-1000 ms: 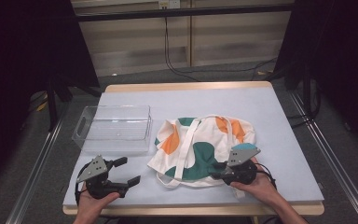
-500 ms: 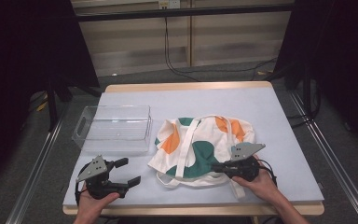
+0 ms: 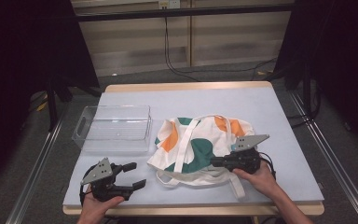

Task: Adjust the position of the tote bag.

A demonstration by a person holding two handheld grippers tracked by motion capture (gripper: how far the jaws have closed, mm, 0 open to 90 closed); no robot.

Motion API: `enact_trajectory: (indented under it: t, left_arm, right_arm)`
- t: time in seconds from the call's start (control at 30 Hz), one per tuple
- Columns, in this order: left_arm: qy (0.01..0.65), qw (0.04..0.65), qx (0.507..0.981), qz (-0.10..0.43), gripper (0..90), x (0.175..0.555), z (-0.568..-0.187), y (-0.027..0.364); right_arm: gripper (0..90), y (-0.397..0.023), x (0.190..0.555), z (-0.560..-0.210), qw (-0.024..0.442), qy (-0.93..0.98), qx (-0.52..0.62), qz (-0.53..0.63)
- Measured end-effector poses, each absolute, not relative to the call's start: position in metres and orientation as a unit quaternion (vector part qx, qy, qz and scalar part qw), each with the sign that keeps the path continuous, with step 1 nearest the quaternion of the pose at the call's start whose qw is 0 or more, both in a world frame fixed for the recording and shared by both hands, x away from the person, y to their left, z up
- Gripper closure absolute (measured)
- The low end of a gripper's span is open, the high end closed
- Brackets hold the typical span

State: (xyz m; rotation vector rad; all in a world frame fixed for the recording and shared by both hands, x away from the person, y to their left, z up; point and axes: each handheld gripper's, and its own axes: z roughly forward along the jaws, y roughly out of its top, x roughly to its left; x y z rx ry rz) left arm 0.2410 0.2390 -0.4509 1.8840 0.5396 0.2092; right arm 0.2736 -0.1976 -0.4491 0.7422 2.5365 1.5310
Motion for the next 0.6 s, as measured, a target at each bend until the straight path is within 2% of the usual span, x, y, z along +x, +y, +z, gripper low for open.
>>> enact_trajectory:
  t: [0.6]
  left_arm:
    - [0.194,0.541,0.816,0.063,40.1,0.240,-0.450,0.215]
  right_arm:
    - [86.6,-0.201,0.292,-0.427,0.052,0.805,0.250,0.536]
